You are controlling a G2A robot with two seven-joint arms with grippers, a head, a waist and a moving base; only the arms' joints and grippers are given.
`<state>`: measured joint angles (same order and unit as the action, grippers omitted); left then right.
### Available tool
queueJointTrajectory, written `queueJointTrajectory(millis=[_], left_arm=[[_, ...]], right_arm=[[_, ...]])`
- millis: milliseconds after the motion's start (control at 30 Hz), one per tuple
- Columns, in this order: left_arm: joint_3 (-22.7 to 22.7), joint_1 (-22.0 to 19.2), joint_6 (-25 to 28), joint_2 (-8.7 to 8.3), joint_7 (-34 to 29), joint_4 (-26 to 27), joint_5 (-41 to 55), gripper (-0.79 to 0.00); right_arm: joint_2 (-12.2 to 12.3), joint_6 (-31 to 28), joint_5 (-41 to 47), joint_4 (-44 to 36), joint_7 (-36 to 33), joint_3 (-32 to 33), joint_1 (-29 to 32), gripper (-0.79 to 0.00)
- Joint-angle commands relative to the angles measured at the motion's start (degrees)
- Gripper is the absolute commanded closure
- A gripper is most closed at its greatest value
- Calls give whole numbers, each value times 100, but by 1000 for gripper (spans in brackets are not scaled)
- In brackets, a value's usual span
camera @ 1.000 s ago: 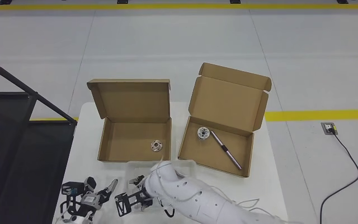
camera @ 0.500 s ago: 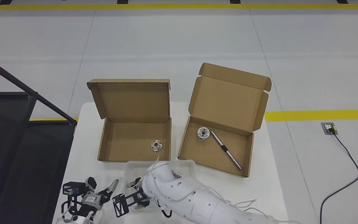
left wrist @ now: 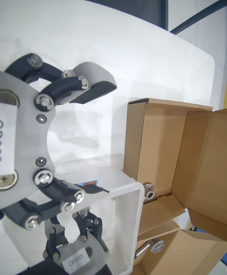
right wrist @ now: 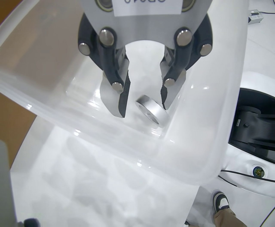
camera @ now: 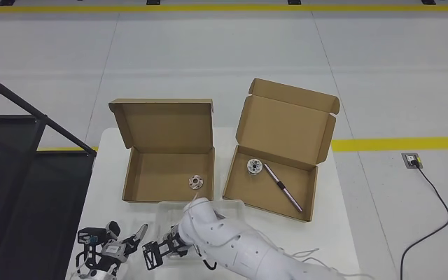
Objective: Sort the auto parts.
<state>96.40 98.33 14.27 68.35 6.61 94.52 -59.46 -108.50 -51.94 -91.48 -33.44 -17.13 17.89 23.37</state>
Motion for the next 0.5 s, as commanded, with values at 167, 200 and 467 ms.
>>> queueJointTrajectory(millis=[167, 200, 467], left_arm=[[10, 7, -14, 6, 26, 2, -9, -785], [11, 9, -19, 8, 34, 0, -4, -785], [15, 20, -46, 17, 53, 10, -9, -785]], right_arm=[[-133, -82, -56, 262, 150, -23, -85, -277], [-150, -83, -67, 297, 173, -26, -96, -246], [-255, -73, -158, 554, 355, -32, -171, 0]])
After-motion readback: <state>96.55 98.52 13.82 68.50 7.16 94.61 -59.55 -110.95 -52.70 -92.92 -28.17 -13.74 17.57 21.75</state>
